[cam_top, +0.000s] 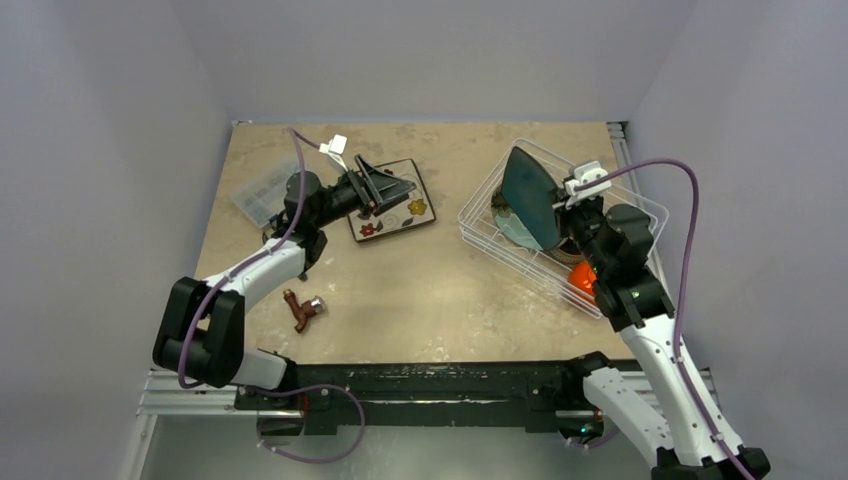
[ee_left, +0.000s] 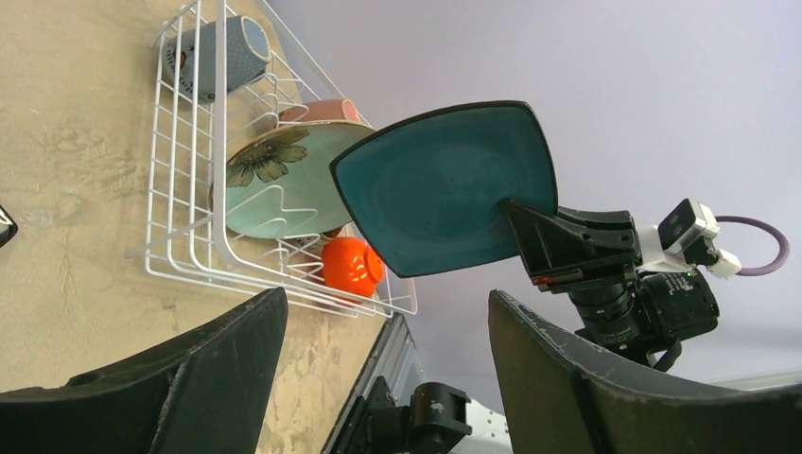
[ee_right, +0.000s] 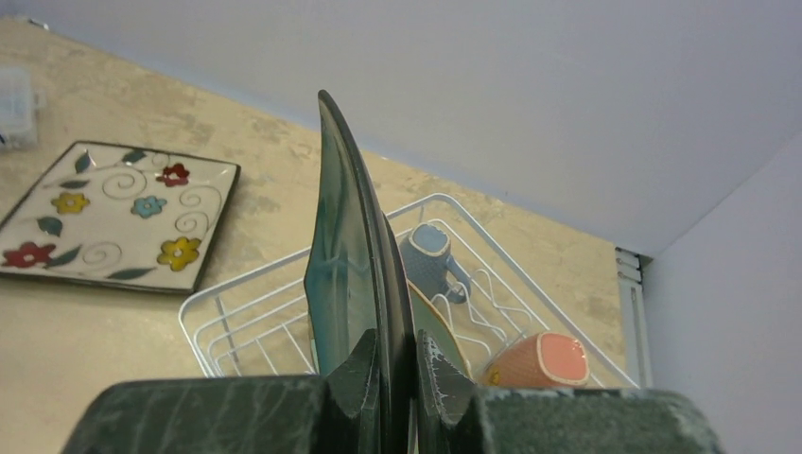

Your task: Load the mixed dishes into the dish rack

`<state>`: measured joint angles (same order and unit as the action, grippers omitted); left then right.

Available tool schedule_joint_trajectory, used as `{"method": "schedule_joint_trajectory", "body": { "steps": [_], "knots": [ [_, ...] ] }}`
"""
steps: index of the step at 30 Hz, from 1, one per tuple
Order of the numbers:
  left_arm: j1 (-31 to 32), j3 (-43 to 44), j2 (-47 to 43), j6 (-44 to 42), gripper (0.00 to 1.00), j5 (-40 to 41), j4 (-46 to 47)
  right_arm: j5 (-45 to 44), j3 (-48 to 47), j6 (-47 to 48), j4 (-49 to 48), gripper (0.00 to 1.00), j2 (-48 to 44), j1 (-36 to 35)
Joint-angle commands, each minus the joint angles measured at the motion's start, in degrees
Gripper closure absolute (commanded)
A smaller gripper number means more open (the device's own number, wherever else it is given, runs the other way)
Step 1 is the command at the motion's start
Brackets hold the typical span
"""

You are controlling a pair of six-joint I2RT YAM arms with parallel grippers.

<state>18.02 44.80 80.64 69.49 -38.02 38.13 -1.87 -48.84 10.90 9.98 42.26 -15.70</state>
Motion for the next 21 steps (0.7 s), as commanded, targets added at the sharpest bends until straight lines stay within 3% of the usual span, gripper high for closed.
{"method": "schedule_joint_trajectory", "body": {
  "steps": [1, 4, 13, 21],
  "knots": [
    [-0.3, 1.2, 0.8, 1.9, 0.24, -1.7, 5.1, 4.2, -1.2, 9.7, -12.8, 1.0, -2.7, 0.4],
    [-0.3, 1.2, 0.9, 2.1, 0.24, -1.7, 5.4, 5.8, 1.2, 12.8, -16.3, 1.0, -1.6, 1.3],
    [-0.4, 1.0, 1.7, 2.3, 0.24, -1.8, 5.9, 24.9, 6.1, 10.9, -25.0, 1.0, 4.3, 11.3],
    [-0.5, 0.7, 2.6, 3.9, 0.25, -1.9, 7.5, 29.9, 9.1, 11.5, -25.9, 1.0, 7.4, 15.5]
  ]
}}
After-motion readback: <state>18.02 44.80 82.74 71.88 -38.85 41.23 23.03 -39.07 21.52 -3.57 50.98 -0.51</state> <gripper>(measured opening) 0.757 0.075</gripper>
